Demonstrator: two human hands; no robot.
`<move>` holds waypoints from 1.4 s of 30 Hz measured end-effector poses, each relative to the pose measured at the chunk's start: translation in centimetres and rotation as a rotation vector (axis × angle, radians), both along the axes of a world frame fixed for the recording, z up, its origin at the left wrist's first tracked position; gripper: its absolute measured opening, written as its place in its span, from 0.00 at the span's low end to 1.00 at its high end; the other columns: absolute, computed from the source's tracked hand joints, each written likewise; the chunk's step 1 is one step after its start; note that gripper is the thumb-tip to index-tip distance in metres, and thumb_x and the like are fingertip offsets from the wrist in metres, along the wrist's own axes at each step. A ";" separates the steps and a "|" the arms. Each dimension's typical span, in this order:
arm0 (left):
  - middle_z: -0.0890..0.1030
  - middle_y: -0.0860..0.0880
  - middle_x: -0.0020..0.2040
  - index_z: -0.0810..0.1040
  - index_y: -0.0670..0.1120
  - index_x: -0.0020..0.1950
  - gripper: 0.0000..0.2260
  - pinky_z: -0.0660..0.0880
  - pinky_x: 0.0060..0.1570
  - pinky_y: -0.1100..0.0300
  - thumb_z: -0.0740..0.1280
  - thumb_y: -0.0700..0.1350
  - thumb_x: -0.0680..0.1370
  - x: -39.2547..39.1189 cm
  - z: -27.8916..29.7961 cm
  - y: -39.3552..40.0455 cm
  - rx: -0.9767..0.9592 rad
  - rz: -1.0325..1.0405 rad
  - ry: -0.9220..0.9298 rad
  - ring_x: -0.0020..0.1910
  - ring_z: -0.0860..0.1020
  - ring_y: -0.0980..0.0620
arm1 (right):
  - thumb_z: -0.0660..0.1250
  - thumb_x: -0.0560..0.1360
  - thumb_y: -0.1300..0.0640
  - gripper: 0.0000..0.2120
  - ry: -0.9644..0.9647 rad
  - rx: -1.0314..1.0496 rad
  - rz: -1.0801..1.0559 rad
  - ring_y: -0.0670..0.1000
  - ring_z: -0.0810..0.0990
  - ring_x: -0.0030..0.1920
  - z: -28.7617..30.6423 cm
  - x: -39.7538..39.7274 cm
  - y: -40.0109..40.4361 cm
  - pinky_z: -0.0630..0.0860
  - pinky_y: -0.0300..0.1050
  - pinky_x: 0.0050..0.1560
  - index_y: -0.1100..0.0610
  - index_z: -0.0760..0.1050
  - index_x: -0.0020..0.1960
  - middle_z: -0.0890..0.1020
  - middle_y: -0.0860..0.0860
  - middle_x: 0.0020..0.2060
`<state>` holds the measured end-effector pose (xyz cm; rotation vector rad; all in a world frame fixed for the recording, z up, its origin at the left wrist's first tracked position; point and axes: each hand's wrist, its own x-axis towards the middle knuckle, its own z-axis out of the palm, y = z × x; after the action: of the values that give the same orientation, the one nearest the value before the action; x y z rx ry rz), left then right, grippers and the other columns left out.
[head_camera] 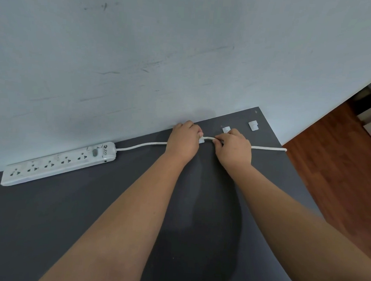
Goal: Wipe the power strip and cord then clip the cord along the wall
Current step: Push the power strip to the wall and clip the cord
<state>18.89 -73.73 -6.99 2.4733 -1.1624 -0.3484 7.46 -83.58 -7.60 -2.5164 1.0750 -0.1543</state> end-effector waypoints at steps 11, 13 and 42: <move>0.78 0.46 0.53 0.80 0.46 0.54 0.10 0.69 0.54 0.55 0.59 0.40 0.80 -0.1 -0.8 0.4 -0.046 0.018 -0.026 0.52 0.73 0.43 | 0.62 0.78 0.51 0.12 -0.002 0.007 -0.012 0.58 0.77 0.49 0.1 0.6 -0.2 0.68 0.49 0.49 0.52 0.81 0.54 0.78 0.54 0.50; 0.78 0.46 0.53 0.80 0.46 0.54 0.10 0.70 0.54 0.54 0.59 0.41 0.80 -0.1 -1.0 0.3 -0.060 0.028 -0.023 0.52 0.73 0.43 | 0.62 0.78 0.50 0.12 0.001 0.010 -0.020 0.57 0.78 0.49 0.0 0.6 -0.2 0.69 0.49 0.50 0.52 0.81 0.55 0.78 0.54 0.50; 0.80 0.46 0.48 0.81 0.49 0.54 0.12 0.74 0.48 0.52 0.63 0.52 0.78 -0.9 0.9 -4.9 -0.008 -0.159 0.066 0.49 0.77 0.46 | 0.61 0.74 0.50 0.14 0.036 0.048 -0.034 0.52 0.71 0.60 1.6 -3.8 -3.7 0.58 0.50 0.55 0.43 0.79 0.56 0.81 0.44 0.50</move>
<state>17.98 -78.60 -6.09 2.3502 -1.3329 -0.4650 3.61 -87.27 -5.95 -2.4679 1.1229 -0.0927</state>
